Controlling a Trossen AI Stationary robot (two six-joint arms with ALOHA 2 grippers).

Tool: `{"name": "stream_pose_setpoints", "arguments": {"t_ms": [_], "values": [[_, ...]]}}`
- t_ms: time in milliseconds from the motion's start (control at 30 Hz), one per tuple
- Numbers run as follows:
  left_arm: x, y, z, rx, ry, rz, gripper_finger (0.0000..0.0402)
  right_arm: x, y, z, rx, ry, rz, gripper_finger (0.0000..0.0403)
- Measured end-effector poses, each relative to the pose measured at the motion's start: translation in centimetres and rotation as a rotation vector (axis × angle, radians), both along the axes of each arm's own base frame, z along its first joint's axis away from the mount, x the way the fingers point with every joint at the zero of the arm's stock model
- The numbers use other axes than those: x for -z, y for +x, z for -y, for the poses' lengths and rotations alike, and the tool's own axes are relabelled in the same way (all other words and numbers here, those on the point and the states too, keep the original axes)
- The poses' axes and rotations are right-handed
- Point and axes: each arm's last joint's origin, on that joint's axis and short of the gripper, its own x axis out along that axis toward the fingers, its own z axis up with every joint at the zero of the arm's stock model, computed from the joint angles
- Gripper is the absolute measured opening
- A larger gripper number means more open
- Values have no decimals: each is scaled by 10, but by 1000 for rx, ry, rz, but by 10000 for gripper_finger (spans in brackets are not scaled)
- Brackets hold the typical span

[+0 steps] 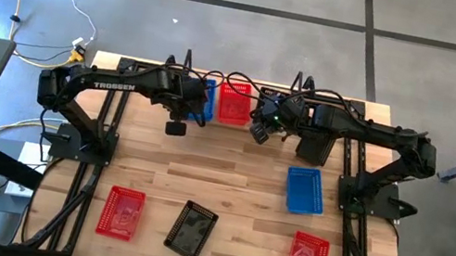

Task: Stack baskets on shelf by color
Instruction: Stack the left blue bin on top of the blue bin on the shelf, then stack the right red bin on top of the red bin on the shelf

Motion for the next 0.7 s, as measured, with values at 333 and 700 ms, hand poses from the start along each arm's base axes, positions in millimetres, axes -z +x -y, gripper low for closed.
{"name": "stream_pose_setpoints", "arguments": {"t_ms": [333, 700], "values": [[-7, 0, 0, -12, -9, 5, 113, 0, -1, 9, -9, 38, 2, 83], [-58, 3, 2, -100, -80, 139, 115, 4, -2, 4, -172, 222, -8, 83]]}}
